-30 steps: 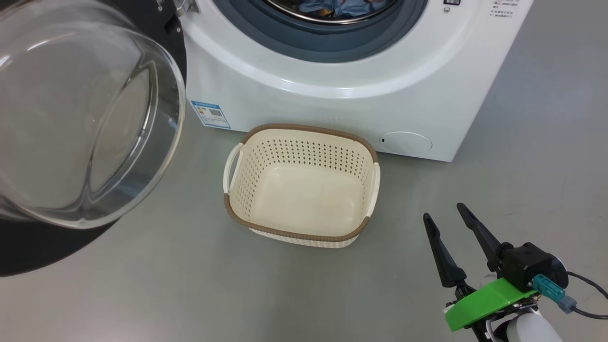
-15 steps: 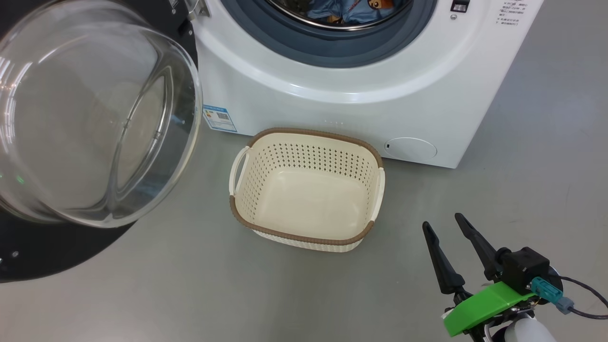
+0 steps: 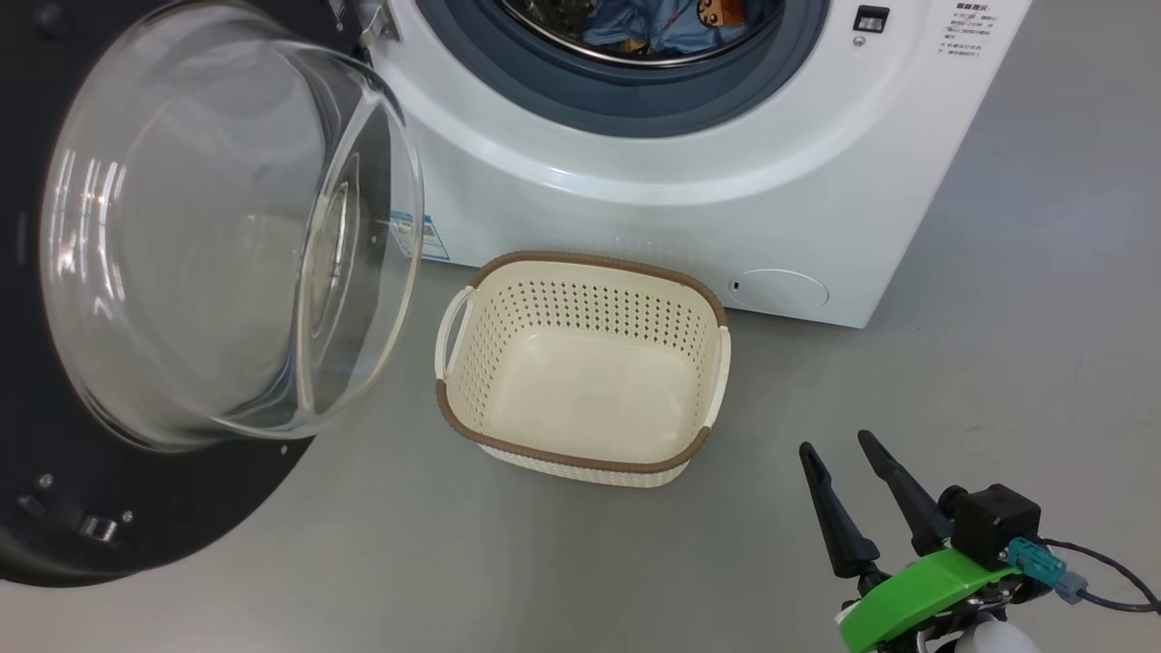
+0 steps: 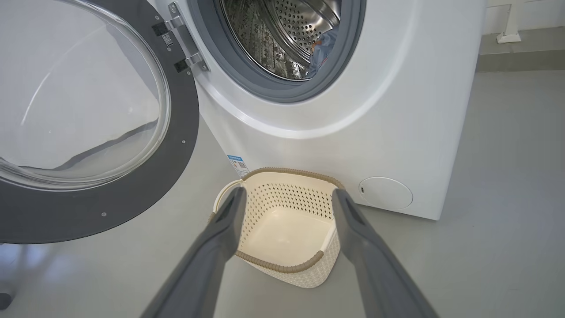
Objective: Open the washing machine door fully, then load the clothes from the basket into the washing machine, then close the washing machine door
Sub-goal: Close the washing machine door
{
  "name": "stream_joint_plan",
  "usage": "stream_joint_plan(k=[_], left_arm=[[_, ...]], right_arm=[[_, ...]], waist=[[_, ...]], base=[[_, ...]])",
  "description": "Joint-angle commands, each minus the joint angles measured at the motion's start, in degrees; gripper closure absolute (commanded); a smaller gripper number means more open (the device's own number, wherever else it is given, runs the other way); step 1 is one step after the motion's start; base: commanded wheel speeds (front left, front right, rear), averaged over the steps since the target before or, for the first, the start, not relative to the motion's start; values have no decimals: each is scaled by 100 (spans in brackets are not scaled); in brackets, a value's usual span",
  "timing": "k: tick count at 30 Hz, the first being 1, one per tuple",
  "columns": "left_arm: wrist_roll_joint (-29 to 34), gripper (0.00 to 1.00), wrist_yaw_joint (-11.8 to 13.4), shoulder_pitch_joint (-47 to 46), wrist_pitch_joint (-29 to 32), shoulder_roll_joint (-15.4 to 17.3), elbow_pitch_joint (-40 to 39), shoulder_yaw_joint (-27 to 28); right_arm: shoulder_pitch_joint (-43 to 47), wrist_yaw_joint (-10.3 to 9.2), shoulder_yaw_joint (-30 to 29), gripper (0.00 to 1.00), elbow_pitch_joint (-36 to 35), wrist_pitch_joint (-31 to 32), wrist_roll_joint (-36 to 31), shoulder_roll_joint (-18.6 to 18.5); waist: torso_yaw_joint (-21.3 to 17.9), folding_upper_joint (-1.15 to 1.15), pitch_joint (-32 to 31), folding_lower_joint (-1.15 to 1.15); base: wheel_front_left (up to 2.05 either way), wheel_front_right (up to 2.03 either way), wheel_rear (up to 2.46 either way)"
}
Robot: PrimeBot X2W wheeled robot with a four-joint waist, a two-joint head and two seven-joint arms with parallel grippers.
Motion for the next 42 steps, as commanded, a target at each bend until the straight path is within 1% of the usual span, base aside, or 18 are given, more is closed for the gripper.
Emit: stream_joint_plan(k=[1,4,5,10,16,20,32,36,42], left_arm=[[-116,100,71,155,288,235,-301,61],[-258,100,177,292,575,158,-562,14],[-258,100,177,292,575,158,-562,14],[-483,100,373,501,988,-24,-1049,-91],[-663,100,493,703,1337,-287,-1656,-265],[-721,100,546,866,1508,-471,-2017,-404],[-970,100,616,1158,1906,-1003,-3099,-791],[-911,100,502,1169,1826,-1162,-3247,-870],[-957,100,360,1118,1794,-1339,-3259,-1026]], right_arm=[[-51,9,206,0,-64,-28,112,-1],[-58,9,257,0,-12,-28,178,-11],[-58,9,257,0,-12,-28,178,-11],[-76,9,335,0,58,-28,252,-8],[-109,9,389,0,106,-28,319,16],[-146,9,405,0,127,-28,397,55],[-154,9,350,0,125,-28,424,162],[-180,9,337,0,120,-28,417,203],[-187,9,259,0,122,-28,400,239]], waist=[[-14,0,-21,0],[-26,0,-37,0],[-26,0,-37,0],[-44,0,-42,0],[-116,0,-36,0],[-240,0,-29,0],[-642,0,3,0],[-811,0,16,0],[-1089,0,23,0]], base=[[0,0,0],[0,0,0],[0,0,0],[0,0,0],[0,0,0],[0,0,0],[0,0,0],[0,0,0],[0,0,0]])
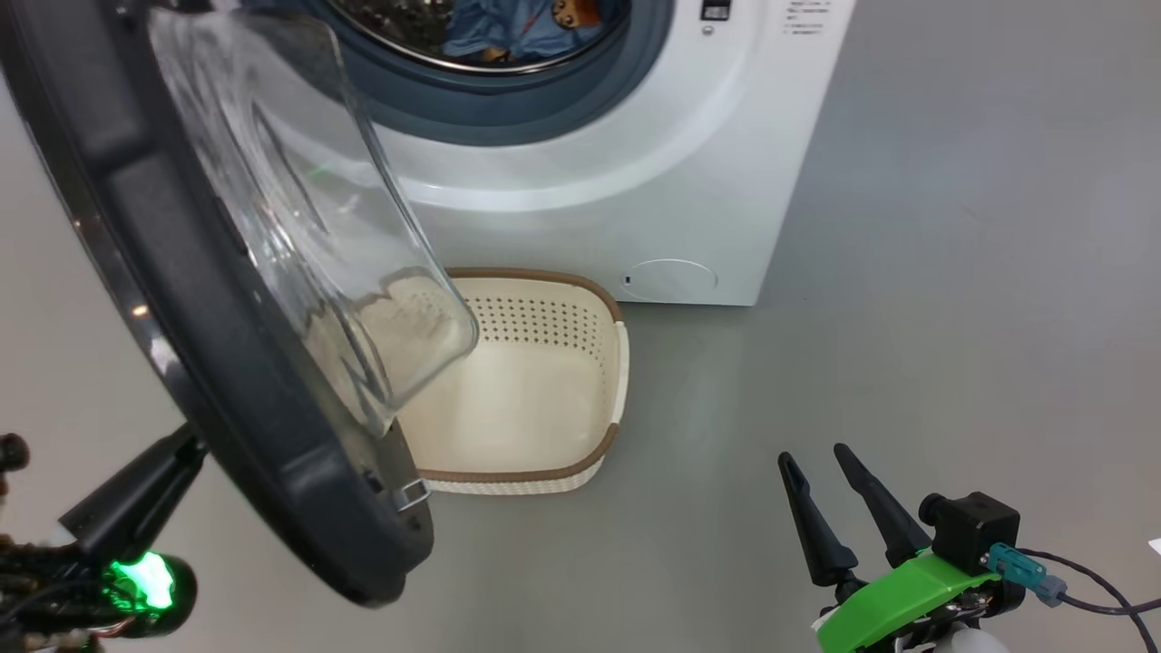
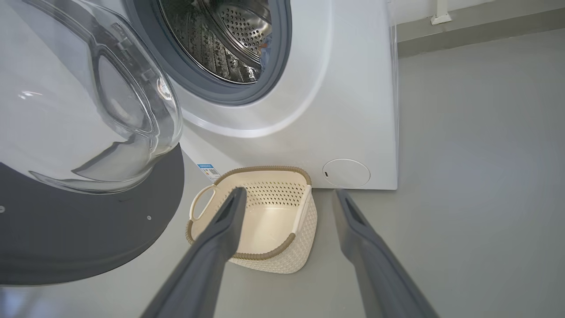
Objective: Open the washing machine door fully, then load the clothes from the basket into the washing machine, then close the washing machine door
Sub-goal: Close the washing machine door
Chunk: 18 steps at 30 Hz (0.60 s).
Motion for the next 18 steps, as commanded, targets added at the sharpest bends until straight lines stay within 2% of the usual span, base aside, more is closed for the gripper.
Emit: stream_joint_plan(k=[1,7,14,18], left_arm=[[-51,100,-80,-45,-3,45,-199,28],[-209,100,-282,-108,-315,-113,-237,-305],[-187,100,-421,-305,-857,-141,-100,-589],[-378,100,-451,-466,-1160,-144,11,-793]], right_arm=[[-158,9,90,0,-118,-28,-7,53],[-121,9,85,0,-110,-28,-4,87],[-152,9,72,0,-110,-28,-14,89],[-126,9,28,0,-112,-28,-16,71]], waist=[[-161,0,6,0],[-415,0,-9,0],[-653,0,10,0],[-764,0,4,0]], base=[[0,0,0],[0,0,0],[0,0,0],[0,0,0]])
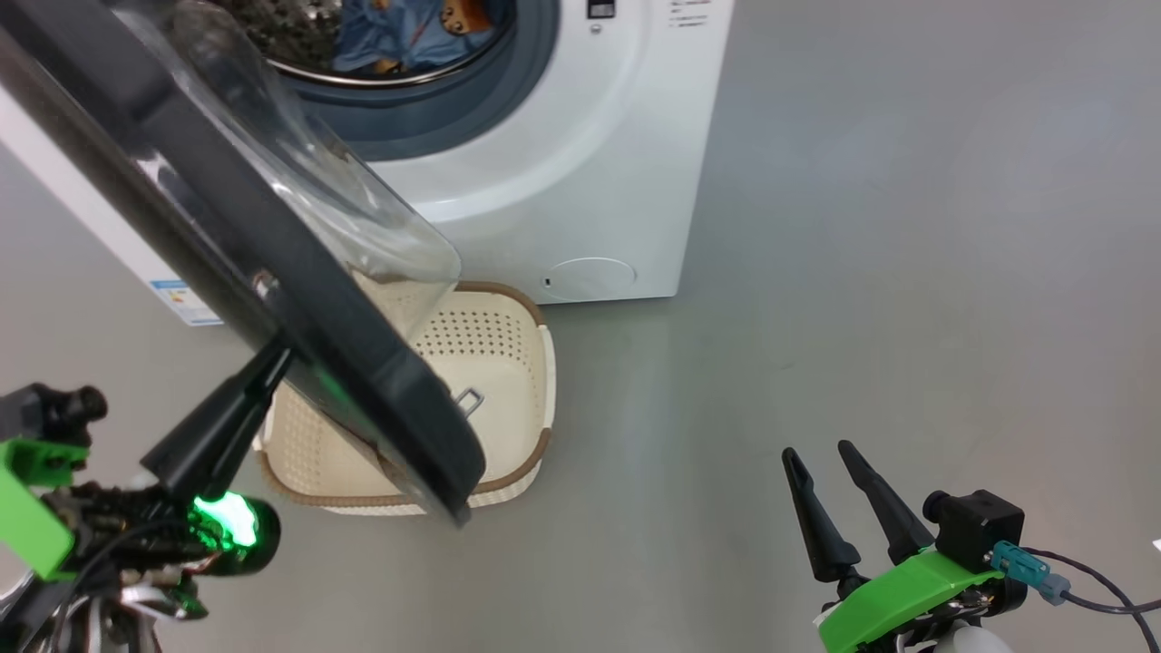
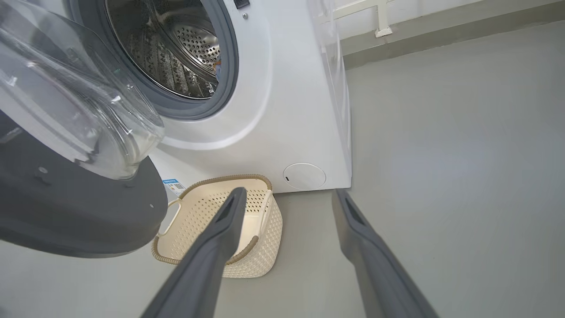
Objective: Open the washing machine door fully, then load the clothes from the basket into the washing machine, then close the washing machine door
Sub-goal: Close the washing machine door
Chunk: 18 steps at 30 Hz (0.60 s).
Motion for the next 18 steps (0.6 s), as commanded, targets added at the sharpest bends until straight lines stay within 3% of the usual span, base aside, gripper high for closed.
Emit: stream_joint_plan(k=[1,18], left_arm=[[-55,100,-53,-220,-32,84,-156,122],[172,100,-58,-704,-941,82,-91,-202]], right_arm=[[-98,9,135,0,-120,-28,-17,27],[-107,9,123,0,-149,-28,31,113]], waist=[[-71,0,0,0],[-845,0,145,0]], base=[[0,0,0],[0,0,0]])
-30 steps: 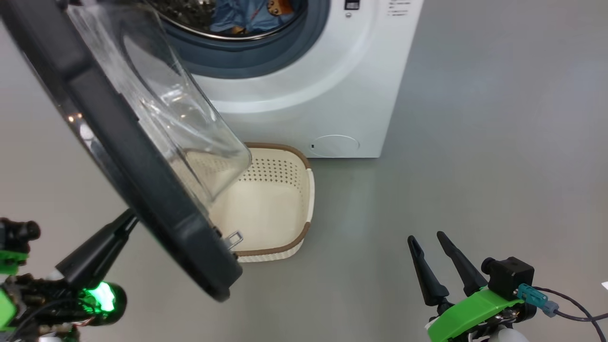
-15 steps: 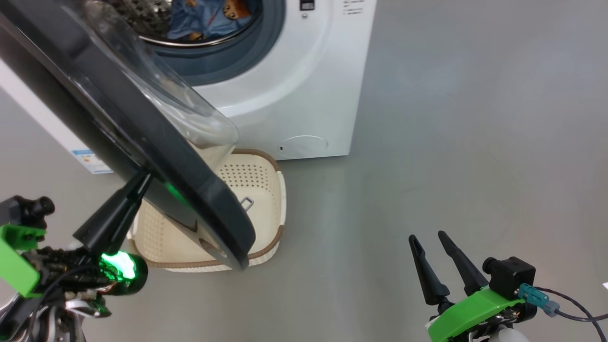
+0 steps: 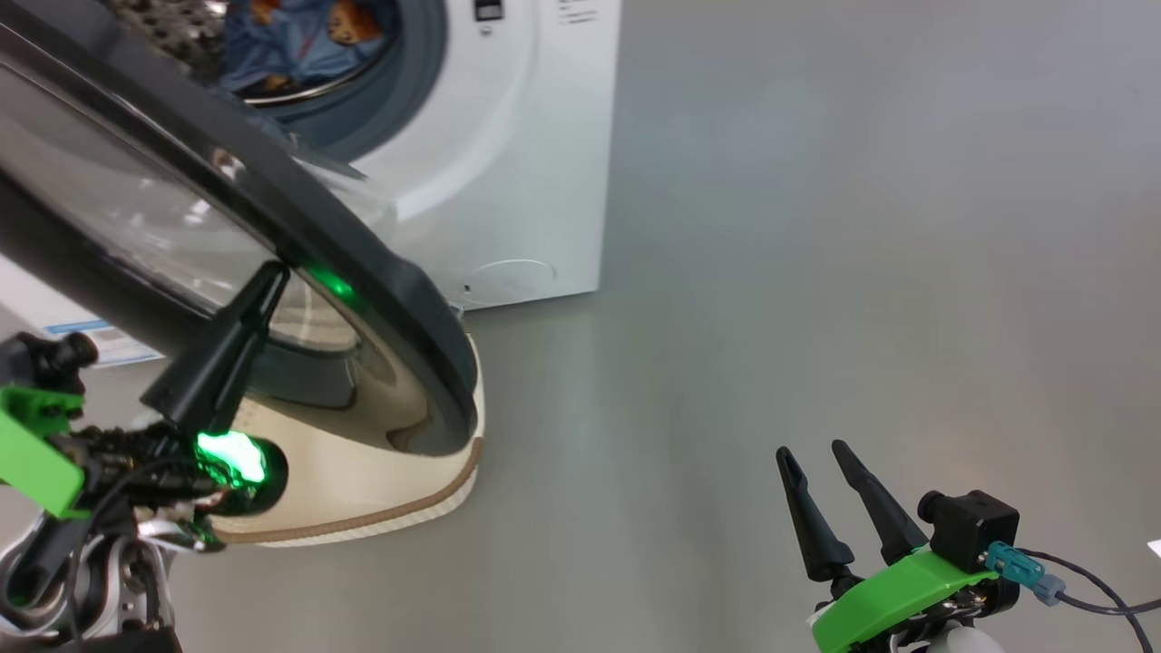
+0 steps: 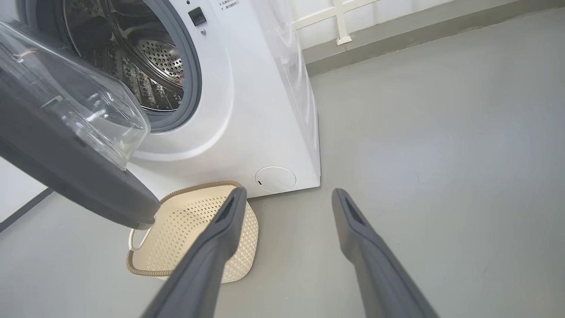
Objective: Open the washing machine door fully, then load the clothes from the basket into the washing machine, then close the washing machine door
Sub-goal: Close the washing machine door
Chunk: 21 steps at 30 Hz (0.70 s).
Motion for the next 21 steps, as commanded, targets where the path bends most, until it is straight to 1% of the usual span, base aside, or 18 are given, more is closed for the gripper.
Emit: stream_joint_plan(k=[1,4,9,15,21], left_arm=[[130,100,-40,-238,-51,91,-107,138],[178,100,-40,-296,-111,91,-72,157],[219,100,-40,-311,-161,91,-27,181],[261,100,-40,-173,-279,91,16,223],[370,100,-40,94,-590,91,-15,272]], right_arm=[[-114,9,130,0,-151,-28,25,28],[-129,9,110,0,-170,-28,28,45],[-113,9,58,0,-189,-28,33,64],[-104,9,-16,0,-191,-28,30,76],[-74,9,-32,0,-207,-28,13,85]], waist=[[-181,0,95,0],[-275,0,136,0],[-313,0,147,0],[-218,0,71,0],[-60,0,-91,0]], base=[[0,0,0],[0,0,0],[0,0,0],[0,0,0],[0,0,0]])
